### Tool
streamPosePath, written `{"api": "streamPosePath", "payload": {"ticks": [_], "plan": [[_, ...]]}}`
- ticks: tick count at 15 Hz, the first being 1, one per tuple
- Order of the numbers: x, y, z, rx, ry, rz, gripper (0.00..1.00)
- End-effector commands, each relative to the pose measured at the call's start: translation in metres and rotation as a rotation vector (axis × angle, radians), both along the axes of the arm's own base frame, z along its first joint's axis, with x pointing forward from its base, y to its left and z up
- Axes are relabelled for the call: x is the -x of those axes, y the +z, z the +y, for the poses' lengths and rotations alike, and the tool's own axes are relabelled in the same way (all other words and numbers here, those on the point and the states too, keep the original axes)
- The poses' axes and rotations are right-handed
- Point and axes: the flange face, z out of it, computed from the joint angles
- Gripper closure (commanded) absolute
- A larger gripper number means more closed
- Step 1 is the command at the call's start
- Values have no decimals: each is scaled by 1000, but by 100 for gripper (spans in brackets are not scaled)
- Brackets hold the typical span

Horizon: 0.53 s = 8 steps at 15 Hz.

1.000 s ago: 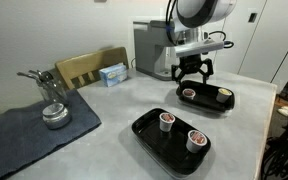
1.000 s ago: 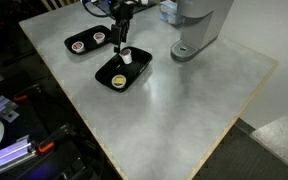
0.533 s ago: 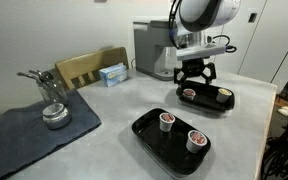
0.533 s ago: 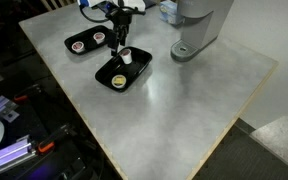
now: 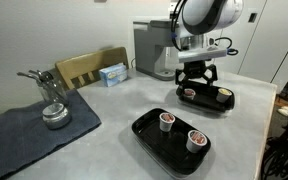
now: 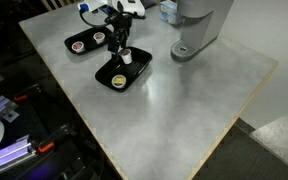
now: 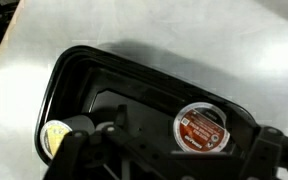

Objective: Transfer the coffee pods from the box on the right to the box on the left

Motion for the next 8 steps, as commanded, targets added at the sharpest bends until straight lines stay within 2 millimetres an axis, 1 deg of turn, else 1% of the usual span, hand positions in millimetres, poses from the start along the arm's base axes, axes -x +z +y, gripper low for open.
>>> {"api": "streamPosePath", "payload": {"ticks": [1, 8], "plan": [[5, -2, -6, -19, -6, -36, 0], [-1, -5, -5, -23, 48, -78, 0]]}}
